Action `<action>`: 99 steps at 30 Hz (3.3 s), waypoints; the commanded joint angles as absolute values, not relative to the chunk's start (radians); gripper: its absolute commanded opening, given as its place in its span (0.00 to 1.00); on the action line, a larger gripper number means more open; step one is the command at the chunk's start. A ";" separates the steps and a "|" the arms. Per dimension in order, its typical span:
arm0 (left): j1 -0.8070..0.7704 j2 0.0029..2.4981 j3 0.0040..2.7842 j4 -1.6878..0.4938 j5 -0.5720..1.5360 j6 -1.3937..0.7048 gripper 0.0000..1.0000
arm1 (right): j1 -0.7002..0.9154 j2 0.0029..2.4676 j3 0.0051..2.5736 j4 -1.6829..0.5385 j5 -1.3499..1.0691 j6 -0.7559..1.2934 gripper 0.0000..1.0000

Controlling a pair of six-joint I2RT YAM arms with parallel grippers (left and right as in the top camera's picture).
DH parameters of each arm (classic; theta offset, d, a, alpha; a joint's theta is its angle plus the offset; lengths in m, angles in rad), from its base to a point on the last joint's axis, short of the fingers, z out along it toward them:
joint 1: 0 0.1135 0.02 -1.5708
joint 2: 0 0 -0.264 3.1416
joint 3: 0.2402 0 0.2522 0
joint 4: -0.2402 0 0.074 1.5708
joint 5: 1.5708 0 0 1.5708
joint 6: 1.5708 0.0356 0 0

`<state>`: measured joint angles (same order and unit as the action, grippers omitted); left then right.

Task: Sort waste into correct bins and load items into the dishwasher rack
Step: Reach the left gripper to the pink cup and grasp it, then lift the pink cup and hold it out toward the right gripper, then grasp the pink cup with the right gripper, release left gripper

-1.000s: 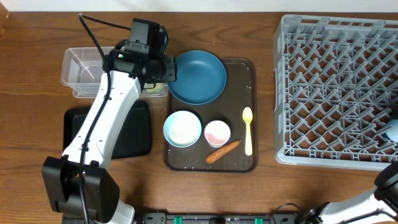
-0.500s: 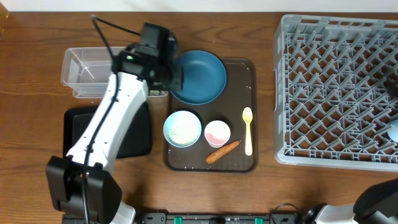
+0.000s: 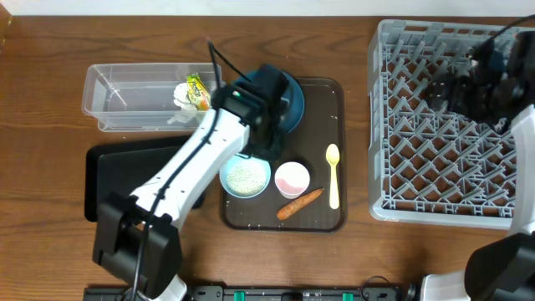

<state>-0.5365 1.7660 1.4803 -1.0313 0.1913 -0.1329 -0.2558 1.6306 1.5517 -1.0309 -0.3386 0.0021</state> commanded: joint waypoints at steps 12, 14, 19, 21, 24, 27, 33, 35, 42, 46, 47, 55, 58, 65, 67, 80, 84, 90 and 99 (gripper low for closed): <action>-0.608 1.794 1.305 -0.932 0.183 -0.124 0.43 | -0.221 1.687 1.555 -1.037 -0.345 -0.016 0.99; -0.608 1.794 1.279 -0.904 0.183 -0.124 0.44 | -0.221 1.687 1.555 -1.037 -0.345 -0.016 0.99; -0.608 1.794 1.245 -0.864 0.182 -0.124 0.29 | -0.221 1.687 1.555 -1.040 -0.345 -0.016 0.99; -0.608 1.793 1.245 -0.846 0.182 -0.124 0.12 | -0.221 1.687 1.555 -1.040 -0.345 -0.016 0.99; -0.607 1.793 1.246 -0.820 0.183 -0.124 0.06 | -0.221 1.687 1.555 -1.040 -0.345 -0.016 0.99; -0.600 1.784 1.256 -0.805 0.182 -0.124 0.06 | -0.221 1.687 1.555 -1.040 -0.342 -0.016 0.99; -0.516 1.727 1.353 -0.801 0.192 -0.124 0.06 | -0.222 1.687 1.555 -1.027 -0.242 -0.015 0.99; -0.464 1.702 1.397 -0.783 0.241 -0.124 0.06 | -0.222 1.687 1.555 -1.010 -0.204 -0.008 0.99; -0.271 1.673 1.420 -0.514 0.732 -0.238 0.06 | -0.219 1.687 1.555 -0.931 -0.393 -0.005 0.97; -0.206 1.709 1.420 -0.304 1.043 -0.324 0.06 | -0.197 1.687 1.555 -0.892 -0.780 -0.242 0.99; -0.200 1.720 1.420 -0.257 1.106 -0.337 0.06 | -0.189 1.687 1.555 -0.893 -0.863 -0.307 0.99; -0.202 1.796 1.420 -0.056 1.383 -0.405 0.06 | -0.060 1.687 1.555 -0.907 -1.242 -0.665 0.99; -0.204 1.796 1.420 -0.033 1.437 -0.406 0.06 | -0.005 1.687 1.555 -0.891 -1.266 -0.713 0.99; -0.204 1.796 1.420 0.009 1.469 -0.467 0.06 | 0.086 1.687 1.555 -0.785 -1.358 -0.714 0.99; -0.208 1.796 1.420 0.009 1.487 -0.467 0.06 | 0.101 1.687 1.555 -0.759 -1.358 -0.712 0.97; -0.229 1.796 1.420 0.009 1.501 -0.470 0.07 | 0.127 1.687 1.555 -0.722 -1.358 -0.712 0.69; -0.229 1.796 1.420 0.010 1.500 -0.470 0.06 | 0.127 1.687 1.555 -0.722 -1.357 -0.712 0.50; -0.228 1.796 1.420 0.010 1.499 -0.469 0.17 | 0.127 1.687 1.555 -0.745 -1.331 -0.711 0.47; -0.200 1.796 1.418 -0.034 1.353 -0.412 0.60 | 0.111 1.684 1.555 -0.783 -0.843 -0.321 0.34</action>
<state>-0.2218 1.7958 1.4086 -0.0185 1.4025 -0.4629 0.1192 1.6863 1.5520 -0.7712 -1.1435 -0.5297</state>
